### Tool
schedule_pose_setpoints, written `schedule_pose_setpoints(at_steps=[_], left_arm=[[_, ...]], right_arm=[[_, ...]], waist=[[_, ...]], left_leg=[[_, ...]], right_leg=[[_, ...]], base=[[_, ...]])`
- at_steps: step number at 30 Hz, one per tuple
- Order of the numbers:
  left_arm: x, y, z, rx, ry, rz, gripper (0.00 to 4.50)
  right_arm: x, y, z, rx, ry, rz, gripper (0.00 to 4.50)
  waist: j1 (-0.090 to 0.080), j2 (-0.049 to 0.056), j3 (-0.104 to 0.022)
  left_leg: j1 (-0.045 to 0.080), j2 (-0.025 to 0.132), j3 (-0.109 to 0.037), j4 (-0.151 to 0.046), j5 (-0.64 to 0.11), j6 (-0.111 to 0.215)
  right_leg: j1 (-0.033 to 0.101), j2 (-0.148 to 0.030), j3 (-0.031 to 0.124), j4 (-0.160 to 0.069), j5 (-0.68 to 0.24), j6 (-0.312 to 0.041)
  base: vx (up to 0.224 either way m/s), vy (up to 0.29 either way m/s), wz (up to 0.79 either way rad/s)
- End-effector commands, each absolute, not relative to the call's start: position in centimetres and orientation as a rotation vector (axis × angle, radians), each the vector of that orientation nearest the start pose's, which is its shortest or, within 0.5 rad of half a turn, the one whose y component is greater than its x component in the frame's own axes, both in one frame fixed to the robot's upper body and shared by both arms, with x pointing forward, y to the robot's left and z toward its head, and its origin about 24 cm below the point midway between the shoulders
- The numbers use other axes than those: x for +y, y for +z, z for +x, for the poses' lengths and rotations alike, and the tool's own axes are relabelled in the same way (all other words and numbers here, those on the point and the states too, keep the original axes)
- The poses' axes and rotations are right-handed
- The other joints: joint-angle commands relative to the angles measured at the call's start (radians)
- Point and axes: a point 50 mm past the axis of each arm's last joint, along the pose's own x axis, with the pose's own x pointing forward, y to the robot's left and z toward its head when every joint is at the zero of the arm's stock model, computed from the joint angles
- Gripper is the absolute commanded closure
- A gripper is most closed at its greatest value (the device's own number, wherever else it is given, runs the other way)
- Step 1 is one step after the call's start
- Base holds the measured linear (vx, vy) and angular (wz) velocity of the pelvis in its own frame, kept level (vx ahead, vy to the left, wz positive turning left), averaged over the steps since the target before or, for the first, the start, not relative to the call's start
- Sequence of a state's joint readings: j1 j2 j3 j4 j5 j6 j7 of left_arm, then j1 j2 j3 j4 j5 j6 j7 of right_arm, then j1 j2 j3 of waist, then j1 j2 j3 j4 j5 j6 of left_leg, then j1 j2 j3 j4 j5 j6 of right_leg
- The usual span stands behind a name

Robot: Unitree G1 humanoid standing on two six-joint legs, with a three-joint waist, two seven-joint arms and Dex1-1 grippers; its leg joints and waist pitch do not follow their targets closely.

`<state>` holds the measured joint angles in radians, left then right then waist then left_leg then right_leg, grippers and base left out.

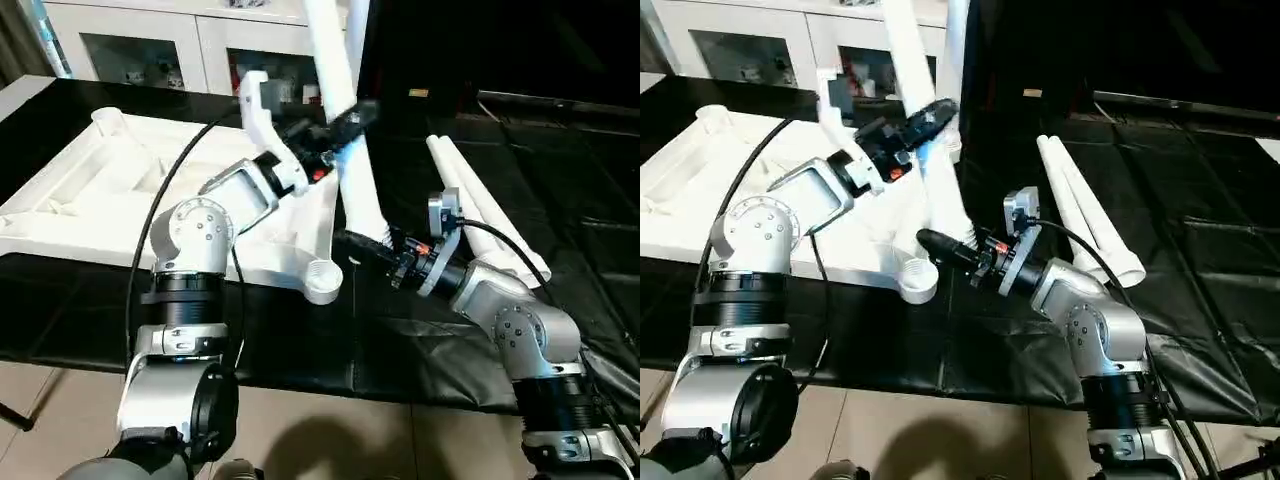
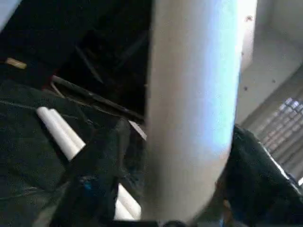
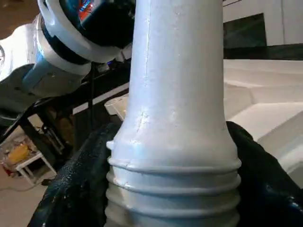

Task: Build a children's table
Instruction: Pick table leg

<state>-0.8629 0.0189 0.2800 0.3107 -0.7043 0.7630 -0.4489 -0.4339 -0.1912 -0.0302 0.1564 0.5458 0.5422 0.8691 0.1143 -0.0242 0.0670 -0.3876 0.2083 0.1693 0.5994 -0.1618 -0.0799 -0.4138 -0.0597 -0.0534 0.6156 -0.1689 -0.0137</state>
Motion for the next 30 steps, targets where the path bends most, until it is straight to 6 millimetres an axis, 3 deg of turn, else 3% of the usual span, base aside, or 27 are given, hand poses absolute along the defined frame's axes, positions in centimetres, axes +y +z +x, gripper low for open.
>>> schedule_pose_setpoints(at_steps=[1,12,21,24,30], left_arm=[[7.9,20.1,36.1,0.058,-0.873,-0.712,1.71],[7.8,20.0,36.1,0.056,-0.866,-0.713,2.53],[7.7,20.0,36.1,0.052,-0.861,-0.699,2.64],[8.2,20.0,36.5,0.034,-0.807,-0.673,2.64],[9.1,20.5,37.2,-0.005,-0.748,-0.597,2.64]], right_arm=[[-11.9,10.9,30.8,0.096,1.044,0.399,1.73],[-11.6,10.4,30.7,0.112,1.055,0.362,1.73],[-11.5,10.3,30.6,0.118,1.065,0.338,1.73],[-11.3,10.2,30.6,0.136,1.076,0.356,1.03],[-11.7,9.5,30.6,0.175,1.067,0.351,0.57]], waist=[[0.001,-0.008,-0.082],[0.002,-0.008,-0.081],[0.002,-0.008,-0.082],[0.002,-0.008,-0.081],[0.002,-0.008,-0.082]], left_leg=[[0.014,0.011,0.002,-0.062,-0.142,0.021],[0.014,0.011,0.002,-0.062,-0.138,0.025],[0.015,0.012,0.002,-0.061,-0.136,0.027],[0.014,0.012,0.002,-0.062,-0.138,0.029],[0.015,0.011,0.001,-0.063,-0.145,0.021]], right_leg=[[0.063,-0.065,0.034,-0.073,-0.195,-0.166],[0.063,-0.066,0.034,-0.073,-0.196,-0.164],[0.063,-0.066,0.034,-0.071,-0.185,-0.170],[0.064,-0.066,0.034,-0.072,-0.191,-0.169],[0.064,-0.066,0.034,-0.074,-0.208,-0.148]], base=[[0.000,0.000,0.00],[0.000,0.000,0.00],[0.000,0.000,0.00],[0.000,0.000,0.00],[0.000,0.000,0.00]])
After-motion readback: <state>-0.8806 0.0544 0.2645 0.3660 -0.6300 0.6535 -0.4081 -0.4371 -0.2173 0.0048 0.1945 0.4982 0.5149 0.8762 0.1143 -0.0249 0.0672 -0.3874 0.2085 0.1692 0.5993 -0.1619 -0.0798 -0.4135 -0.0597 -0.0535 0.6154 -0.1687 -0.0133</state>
